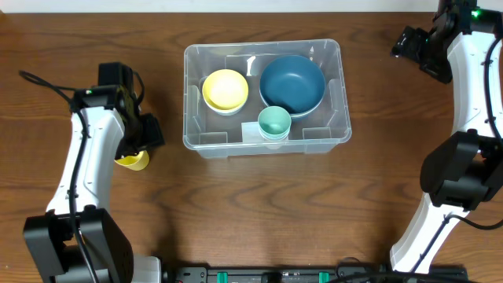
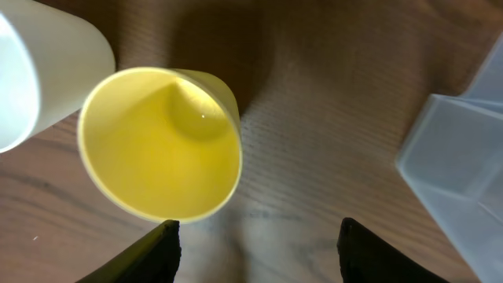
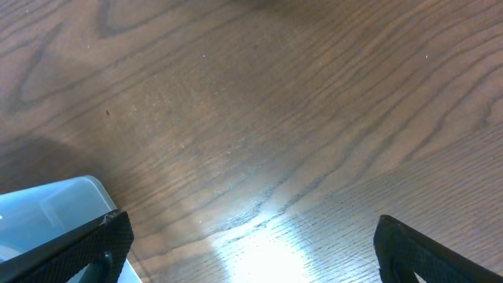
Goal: Pack container
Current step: 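Move the left gripper to a yellow cup and grip its rim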
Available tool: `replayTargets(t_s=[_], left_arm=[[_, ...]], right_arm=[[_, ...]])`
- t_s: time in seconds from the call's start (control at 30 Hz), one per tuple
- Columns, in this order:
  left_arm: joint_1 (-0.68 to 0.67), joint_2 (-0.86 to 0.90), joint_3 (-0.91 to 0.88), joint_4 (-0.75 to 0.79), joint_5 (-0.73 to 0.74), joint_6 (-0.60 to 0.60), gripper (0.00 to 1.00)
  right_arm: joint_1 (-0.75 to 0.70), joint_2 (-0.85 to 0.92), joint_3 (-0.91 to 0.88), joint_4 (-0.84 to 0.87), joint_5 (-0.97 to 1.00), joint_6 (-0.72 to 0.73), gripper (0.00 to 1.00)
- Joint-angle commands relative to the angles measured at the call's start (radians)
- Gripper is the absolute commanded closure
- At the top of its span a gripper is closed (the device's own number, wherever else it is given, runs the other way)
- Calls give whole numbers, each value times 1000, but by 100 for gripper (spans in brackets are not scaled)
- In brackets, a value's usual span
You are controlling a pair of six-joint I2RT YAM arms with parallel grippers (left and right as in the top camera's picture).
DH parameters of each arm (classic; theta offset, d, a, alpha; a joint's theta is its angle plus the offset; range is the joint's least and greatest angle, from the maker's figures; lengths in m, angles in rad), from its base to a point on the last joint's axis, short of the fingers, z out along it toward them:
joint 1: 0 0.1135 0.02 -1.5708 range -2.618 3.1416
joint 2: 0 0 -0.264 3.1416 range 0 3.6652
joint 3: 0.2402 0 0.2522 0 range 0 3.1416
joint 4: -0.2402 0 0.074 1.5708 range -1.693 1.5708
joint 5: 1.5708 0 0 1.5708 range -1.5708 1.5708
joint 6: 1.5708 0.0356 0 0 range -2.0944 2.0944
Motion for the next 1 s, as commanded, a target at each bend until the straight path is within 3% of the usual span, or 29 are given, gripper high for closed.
replayTargets(t_s=[0.0, 0.3, 0.43, 0.53, 0.67, 0.97], left_arm=[[4, 3, -60, 43, -2, -7, 36], [4, 3, -183, 195, -3, -48, 44], [4, 3, -192, 206, -6, -48, 66], [4, 3, -192, 217, -6, -48, 70], [4, 3, -192, 234, -6, -48, 94], [4, -47, -160, 232, -6, -48, 94]], right_arm=[[7, -3, 5, 0, -3, 12, 1], [7, -3, 5, 0, -3, 12, 1], [7, -3, 5, 0, -3, 12, 1], [7, -3, 5, 0, -3, 12, 1], [7, -3, 5, 0, -4, 12, 1], [7, -3, 5, 0, -3, 12, 1]])
